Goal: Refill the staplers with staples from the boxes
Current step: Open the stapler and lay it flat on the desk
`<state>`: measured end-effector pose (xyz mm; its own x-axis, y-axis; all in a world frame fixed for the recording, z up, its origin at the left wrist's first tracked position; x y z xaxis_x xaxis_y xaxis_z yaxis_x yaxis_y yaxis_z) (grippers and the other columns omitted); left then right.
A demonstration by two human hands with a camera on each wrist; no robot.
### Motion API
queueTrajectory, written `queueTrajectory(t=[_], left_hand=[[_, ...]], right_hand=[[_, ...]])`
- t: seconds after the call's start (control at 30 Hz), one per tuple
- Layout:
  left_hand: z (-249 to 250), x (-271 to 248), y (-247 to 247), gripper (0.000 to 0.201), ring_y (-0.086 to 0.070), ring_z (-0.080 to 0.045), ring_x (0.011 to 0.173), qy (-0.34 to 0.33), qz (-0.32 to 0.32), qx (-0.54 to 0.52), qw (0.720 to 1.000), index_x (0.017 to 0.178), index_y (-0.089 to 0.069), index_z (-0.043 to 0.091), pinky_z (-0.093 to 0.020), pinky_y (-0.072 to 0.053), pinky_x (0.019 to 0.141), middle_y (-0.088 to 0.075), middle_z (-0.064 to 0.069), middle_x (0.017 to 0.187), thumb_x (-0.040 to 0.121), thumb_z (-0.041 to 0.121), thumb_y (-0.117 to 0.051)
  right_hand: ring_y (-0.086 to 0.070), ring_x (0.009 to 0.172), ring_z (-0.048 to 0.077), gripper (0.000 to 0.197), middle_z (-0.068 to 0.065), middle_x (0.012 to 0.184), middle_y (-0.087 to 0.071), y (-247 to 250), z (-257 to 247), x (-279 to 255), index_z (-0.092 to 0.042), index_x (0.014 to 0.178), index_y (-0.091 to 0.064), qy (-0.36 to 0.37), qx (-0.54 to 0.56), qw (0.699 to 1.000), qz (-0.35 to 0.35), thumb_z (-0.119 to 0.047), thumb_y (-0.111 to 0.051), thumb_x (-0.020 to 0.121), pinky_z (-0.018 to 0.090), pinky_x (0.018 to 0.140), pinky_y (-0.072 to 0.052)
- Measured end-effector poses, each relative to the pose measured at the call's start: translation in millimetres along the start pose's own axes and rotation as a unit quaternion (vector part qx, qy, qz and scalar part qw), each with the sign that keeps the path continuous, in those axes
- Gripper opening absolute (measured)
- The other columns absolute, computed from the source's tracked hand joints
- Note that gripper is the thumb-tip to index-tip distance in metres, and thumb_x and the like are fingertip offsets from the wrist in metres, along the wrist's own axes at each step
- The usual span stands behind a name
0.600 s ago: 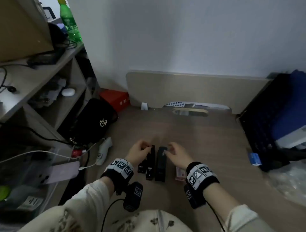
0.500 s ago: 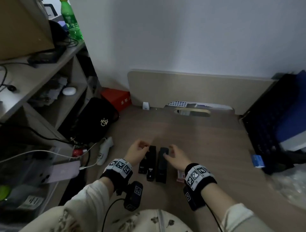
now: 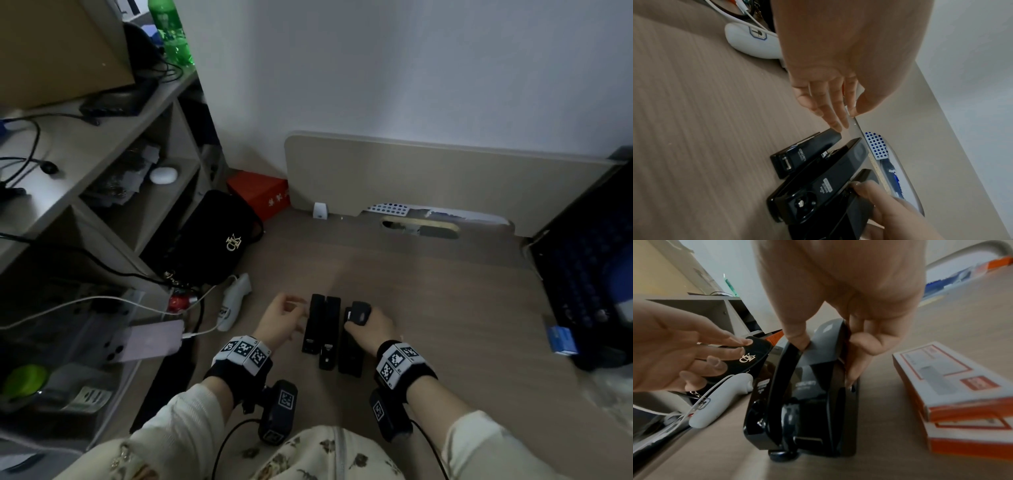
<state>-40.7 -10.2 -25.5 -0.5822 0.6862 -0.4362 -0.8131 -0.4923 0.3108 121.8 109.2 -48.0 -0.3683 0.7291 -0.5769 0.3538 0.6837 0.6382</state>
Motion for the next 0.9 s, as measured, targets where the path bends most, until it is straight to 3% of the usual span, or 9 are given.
queueTrajectory(t=[0.17, 0.3, 0.37, 0.47, 0.57, 0.63, 0.7, 0.8, 0.9], left_hand=[[6, -6, 1, 0.015, -0.059, -0.01, 0.055, -0.015, -0.007, -0.007, 1.0, 0.108, -0.055, 0.016, -0.019, -0.04, 0.045, -0.066, 0.002, 0.087, 0.094, 0.014, -0.051], [16, -11, 1, 0.013, -0.06, -0.01, 0.058, -0.042, -0.016, -0.012, 0.999, 0.106, -0.058, 0.017, -0.019, -0.041, 0.046, -0.067, 0.001, 0.088, 0.095, 0.016, -0.053], [23, -16, 0, 0.016, -0.064, -0.01, 0.067, -0.082, -0.044, 0.014, 0.996, 0.108, -0.062, 0.02, -0.016, -0.044, 0.05, -0.068, -0.002, 0.095, 0.092, 0.019, -0.06], [34, -25, -8, 0.036, -0.066, -0.009, 0.089, -0.146, -0.112, 0.076, 0.98, 0.119, -0.062, 0.025, -0.013, -0.05, 0.068, -0.069, 0.004, 0.105, 0.084, 0.026, -0.072], [41, -34, -18, 0.058, -0.06, -0.001, 0.105, -0.177, -0.148, 0.131, 0.964, 0.131, -0.054, 0.029, -0.023, -0.052, 0.09, -0.064, 0.01, 0.118, 0.078, 0.038, -0.077], [47, -40, -26, 0.072, -0.054, -0.002, 0.118, -0.188, -0.165, 0.163, 0.954, 0.139, -0.046, 0.031, -0.027, -0.049, 0.099, -0.056, 0.011, 0.13, 0.076, 0.044, -0.077], [53, -47, -33, 0.085, -0.044, -0.002, 0.127, -0.201, -0.19, 0.187, 0.943, 0.147, -0.034, 0.031, -0.024, -0.041, 0.104, -0.046, 0.015, 0.139, 0.075, 0.045, -0.077], [69, -61, -46, 0.088, -0.045, 0.001, 0.127, -0.254, -0.215, 0.165, 0.928, 0.147, -0.027, 0.038, -0.024, -0.042, 0.103, -0.044, 0.02, 0.138, 0.075, 0.04, -0.077], [81, -74, -50, 0.074, -0.053, 0.014, 0.108, -0.295, -0.18, 0.097, 0.933, 0.128, -0.035, 0.056, -0.01, -0.047, 0.086, -0.055, 0.029, 0.117, 0.075, 0.027, -0.078]], right_hand=[[-0.064, 0.083, 0.022, 0.047, 0.005, 0.095, -0.068, 1, 7, 3, -0.016, 0.1, -0.061, 0.006, 0.023, 1.0, 0.011, -0.048, -0.059, 0.065, 0.032, 0.073, -0.053], [-0.061, 0.087, 0.02, 0.042, 0.005, 0.104, -0.065, 13, 6, -17, -0.014, 0.111, -0.057, 0.021, 0.058, 0.997, 0.051, -0.033, -0.066, 0.074, 0.024, 0.064, -0.044], [-0.056, 0.085, 0.019, 0.043, 0.007, 0.108, -0.062, 24, 5, -27, -0.011, 0.116, -0.052, 0.032, 0.068, 0.994, 0.078, -0.026, -0.067, 0.078, 0.021, 0.056, -0.039], [-0.051, 0.084, 0.017, 0.044, 0.01, 0.11, -0.059, 40, 3, -45, -0.009, 0.119, -0.049, 0.051, 0.091, 0.987, 0.12, -0.019, -0.067, 0.081, 0.015, 0.051, -0.033], [-0.054, 0.083, 0.017, 0.041, 0.008, 0.107, -0.062, 52, 0, -59, -0.011, 0.115, -0.051, 0.071, 0.106, 0.98, 0.155, -0.021, -0.069, 0.079, 0.014, 0.051, -0.033], [-0.057, 0.083, 0.018, 0.04, 0.007, 0.104, -0.063, 57, -4, -70, -0.012, 0.111, -0.052, 0.083, 0.114, 0.974, 0.175, -0.024, -0.071, 0.077, 0.015, 0.051, -0.036], [-0.06, 0.086, 0.019, 0.044, 0.003, 0.102, -0.064, 61, -11, -82, -0.017, 0.111, -0.052, 0.104, 0.126, 0.966, 0.201, -0.028, -0.074, 0.074, 0.022, 0.06, -0.043], [-0.061, 0.085, 0.015, 0.047, -0.005, 0.096, -0.063, 65, -24, -99, -0.023, 0.107, -0.052, 0.146, 0.159, 0.948, 0.232, -0.034, -0.077, 0.069, 0.031, 0.069, -0.052], [-0.061, 0.079, 0.011, 0.044, -0.011, 0.085, -0.061, 63, -36, -112, -0.026, 0.097, -0.051, 0.188, 0.182, 0.935, 0.241, -0.04, -0.077, 0.064, 0.037, 0.07, -0.055]])
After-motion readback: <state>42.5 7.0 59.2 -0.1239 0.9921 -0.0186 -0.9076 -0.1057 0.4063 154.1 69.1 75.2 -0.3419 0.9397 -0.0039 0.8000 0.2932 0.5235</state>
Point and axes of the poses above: each hand's wrist, its own x-axis towards the middle knuckle, its own y-axis out of the back of the hand, z = x × y, the point moved 3 cm from there along x, towards the middle knuckle
